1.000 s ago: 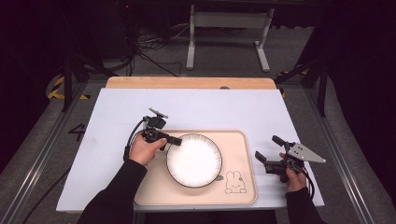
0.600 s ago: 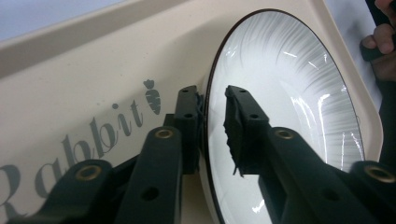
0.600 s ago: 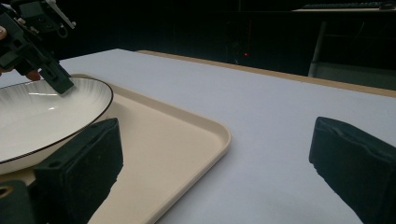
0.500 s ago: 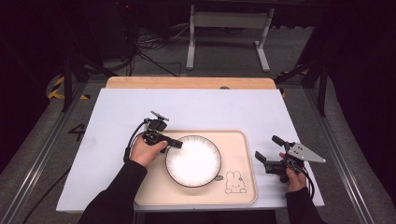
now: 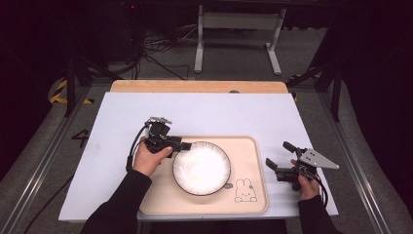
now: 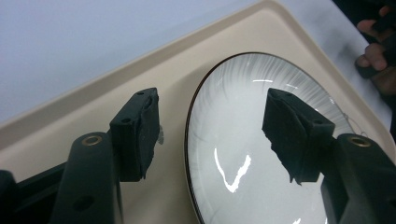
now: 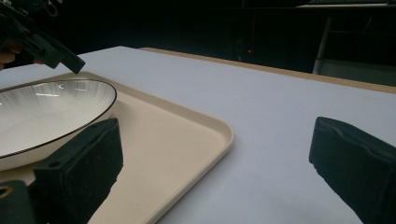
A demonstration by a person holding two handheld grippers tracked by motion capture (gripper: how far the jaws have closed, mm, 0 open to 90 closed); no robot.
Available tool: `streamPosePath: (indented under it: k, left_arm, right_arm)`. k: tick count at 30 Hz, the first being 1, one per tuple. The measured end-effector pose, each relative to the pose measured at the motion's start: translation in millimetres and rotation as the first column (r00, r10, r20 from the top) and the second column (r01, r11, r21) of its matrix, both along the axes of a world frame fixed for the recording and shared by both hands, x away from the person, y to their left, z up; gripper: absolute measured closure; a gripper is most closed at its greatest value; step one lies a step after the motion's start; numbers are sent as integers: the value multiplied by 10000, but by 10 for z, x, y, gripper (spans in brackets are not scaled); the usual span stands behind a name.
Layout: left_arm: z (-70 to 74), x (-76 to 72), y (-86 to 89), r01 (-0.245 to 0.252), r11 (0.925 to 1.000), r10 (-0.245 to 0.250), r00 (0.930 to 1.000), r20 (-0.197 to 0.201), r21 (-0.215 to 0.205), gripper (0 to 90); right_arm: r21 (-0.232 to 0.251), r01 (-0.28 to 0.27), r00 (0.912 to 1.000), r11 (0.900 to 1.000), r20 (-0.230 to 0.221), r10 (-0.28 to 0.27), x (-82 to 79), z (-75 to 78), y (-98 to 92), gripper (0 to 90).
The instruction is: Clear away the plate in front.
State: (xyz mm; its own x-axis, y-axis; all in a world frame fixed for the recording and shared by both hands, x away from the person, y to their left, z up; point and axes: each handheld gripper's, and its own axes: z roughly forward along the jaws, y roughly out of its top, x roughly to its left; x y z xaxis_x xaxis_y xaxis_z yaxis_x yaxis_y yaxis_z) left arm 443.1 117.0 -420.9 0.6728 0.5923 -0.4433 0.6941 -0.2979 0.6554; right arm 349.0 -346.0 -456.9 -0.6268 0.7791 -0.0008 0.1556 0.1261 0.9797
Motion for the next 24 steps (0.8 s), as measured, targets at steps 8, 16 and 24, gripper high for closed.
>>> streamPosePath:
  k: [8,16,24]
  left_arm:
    - [94,-171,204,-296,9986,338,9947,976,-437,354]
    - [104,-292,369,-457,9969,553,9858,1584,-641,338]
    - [91,-386,528,-619,9956,754,9755,2069,-710,302]
  right_arm:
    - [-94,-46,9998,9999,-188,45,16,5,8,34]
    - [-161,11,9996,9999,-286,-16,26,6,16,33]
    - [-455,7,9988,9990,-492,-30,51,11,43,32]
